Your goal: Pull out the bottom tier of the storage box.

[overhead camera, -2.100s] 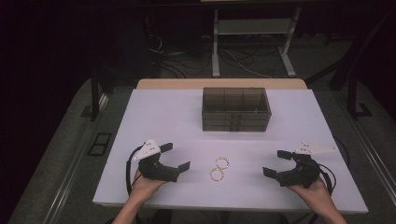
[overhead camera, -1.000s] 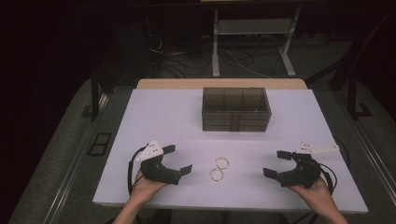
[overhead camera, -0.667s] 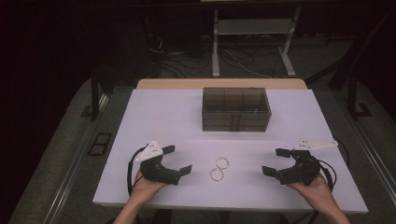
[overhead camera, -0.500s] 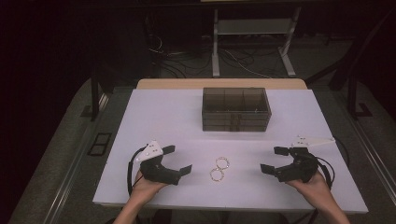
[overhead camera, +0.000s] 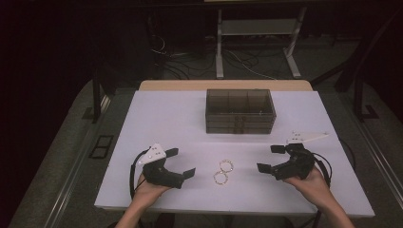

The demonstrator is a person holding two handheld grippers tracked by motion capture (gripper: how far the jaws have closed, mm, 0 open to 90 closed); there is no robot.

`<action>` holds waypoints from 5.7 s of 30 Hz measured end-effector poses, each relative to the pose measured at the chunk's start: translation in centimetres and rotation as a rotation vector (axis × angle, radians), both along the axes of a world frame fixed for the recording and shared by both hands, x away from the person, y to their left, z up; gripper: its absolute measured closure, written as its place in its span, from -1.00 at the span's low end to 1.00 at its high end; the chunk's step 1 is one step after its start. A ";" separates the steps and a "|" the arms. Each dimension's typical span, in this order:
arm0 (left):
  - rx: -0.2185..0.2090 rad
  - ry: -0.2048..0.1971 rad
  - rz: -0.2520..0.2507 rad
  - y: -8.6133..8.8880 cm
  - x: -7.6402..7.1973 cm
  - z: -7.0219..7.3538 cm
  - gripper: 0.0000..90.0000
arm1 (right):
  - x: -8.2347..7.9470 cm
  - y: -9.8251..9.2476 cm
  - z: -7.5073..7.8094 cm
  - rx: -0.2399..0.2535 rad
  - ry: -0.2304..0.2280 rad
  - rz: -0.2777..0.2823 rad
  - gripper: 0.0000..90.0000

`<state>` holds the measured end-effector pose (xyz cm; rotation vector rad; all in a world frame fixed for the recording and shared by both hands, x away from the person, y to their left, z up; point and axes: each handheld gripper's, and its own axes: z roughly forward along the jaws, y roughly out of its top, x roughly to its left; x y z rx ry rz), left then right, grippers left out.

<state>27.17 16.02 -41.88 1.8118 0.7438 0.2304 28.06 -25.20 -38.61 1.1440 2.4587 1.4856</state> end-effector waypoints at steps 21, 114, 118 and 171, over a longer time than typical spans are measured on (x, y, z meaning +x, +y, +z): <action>0.001 0.003 -0.006 -0.1 0.0 0.0 -1.00 | 2.0 1.9 -0.2 -0.003 0.031 0.026 -0.99; 0.005 0.003 -0.028 -0.1 -0.1 0.1 -1.00 | 9.9 2.8 -9.2 0.603 0.549 -0.568 -0.10; 0.003 0.002 -0.028 0.0 -0.1 0.1 -1.00 | 10.1 2.7 -9.5 0.612 0.551 -0.581 -0.01; 0.004 0.000 -0.041 -0.1 -0.3 0.1 -1.00 | 10.2 4.3 -11.3 0.731 0.598 -0.704 0.75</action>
